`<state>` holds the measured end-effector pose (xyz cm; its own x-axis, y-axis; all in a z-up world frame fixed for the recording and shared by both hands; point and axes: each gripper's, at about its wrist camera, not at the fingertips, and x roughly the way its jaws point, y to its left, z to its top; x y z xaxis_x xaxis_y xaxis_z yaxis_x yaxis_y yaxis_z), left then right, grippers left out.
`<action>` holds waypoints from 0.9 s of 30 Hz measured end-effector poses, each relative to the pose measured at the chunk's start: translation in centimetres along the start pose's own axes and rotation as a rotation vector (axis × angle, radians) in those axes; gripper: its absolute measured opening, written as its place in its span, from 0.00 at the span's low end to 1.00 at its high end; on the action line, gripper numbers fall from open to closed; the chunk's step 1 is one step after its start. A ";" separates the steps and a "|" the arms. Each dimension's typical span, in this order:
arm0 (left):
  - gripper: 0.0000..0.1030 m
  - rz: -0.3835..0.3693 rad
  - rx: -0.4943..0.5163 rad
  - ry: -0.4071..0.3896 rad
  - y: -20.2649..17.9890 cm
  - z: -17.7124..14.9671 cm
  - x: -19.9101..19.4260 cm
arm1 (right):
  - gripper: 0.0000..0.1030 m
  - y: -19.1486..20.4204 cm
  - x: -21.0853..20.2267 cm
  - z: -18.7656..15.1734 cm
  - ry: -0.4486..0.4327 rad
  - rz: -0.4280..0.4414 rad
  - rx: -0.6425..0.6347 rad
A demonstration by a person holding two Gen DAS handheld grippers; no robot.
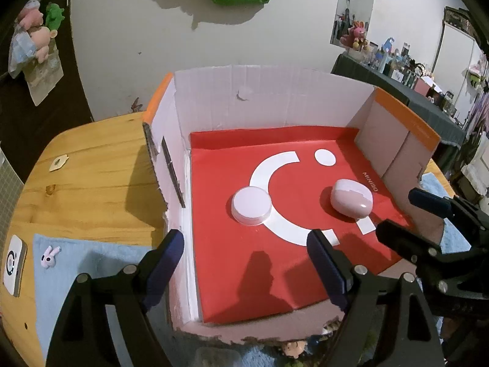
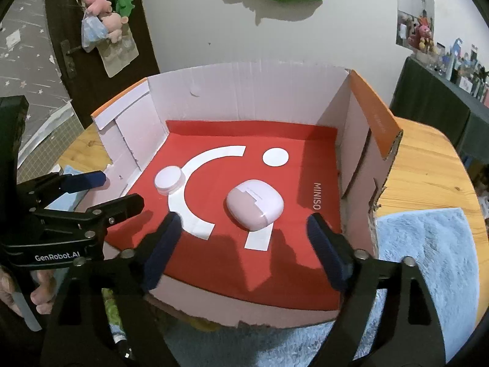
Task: Organize objects
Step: 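Withdraw both grippers from the box back toward the mat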
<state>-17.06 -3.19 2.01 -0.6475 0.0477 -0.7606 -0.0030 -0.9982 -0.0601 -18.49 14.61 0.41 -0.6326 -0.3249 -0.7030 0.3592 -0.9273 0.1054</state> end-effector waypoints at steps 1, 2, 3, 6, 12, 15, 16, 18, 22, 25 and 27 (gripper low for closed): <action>0.83 -0.001 -0.003 -0.005 0.0 -0.1 -0.2 | 0.87 0.1 -0.1 -0.1 -0.004 -0.003 -0.003; 0.83 -0.003 -0.005 -0.009 0.1 -0.1 -0.4 | 0.87 0.1 -0.2 -0.2 -0.008 -0.008 -0.006; 0.85 -0.012 -0.009 -0.016 0.1 -0.2 -0.6 | 0.88 0.2 -0.4 -0.2 -0.011 -0.012 -0.007; 0.86 -0.015 -0.011 -0.030 0.1 -0.5 -1.2 | 0.91 0.1 -0.7 -0.5 -0.017 -0.010 0.005; 0.90 0.002 -0.008 -0.059 0.1 -1.1 -2.4 | 0.91 0.0 -1.6 -1.2 -0.030 0.010 0.028; 0.93 0.002 -0.008 -0.071 0.1 -1.3 -3.0 | 0.91 0.1 -2.2 -1.4 -0.039 0.012 0.032; 0.94 0.004 -0.009 -0.075 0.1 -1.4 -3.1 | 0.91 0.2 -2.3 -1.5 -0.043 0.012 0.033; 0.94 0.003 -0.011 -0.081 0.1 -1.6 -3.4 | 0.91 0.2 -2.7 -1.6 -0.049 0.011 0.035; 0.97 -0.007 -0.010 -0.087 0.1 -2.0 -3.8 | 0.92 0.5 -3.1 -2.0 -0.053 0.006 0.035; 0.98 0.000 -0.001 -0.092 -0.1 -2.4 -4.2 | 0.95 0.7 -3.4 -2.4 -0.056 0.000 0.032; 0.98 0.001 0.003 -0.096 -0.2 -2.7 -4.5 | 0.95 0.8 -3.7 -2.6 -0.059 0.001 0.032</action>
<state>-12.13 -3.10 3.72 -0.7173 0.0427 -0.6955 -0.0045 -0.9984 -0.0567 -14.10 15.50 1.25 -0.6718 -0.3353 -0.6605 0.3385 -0.9321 0.1289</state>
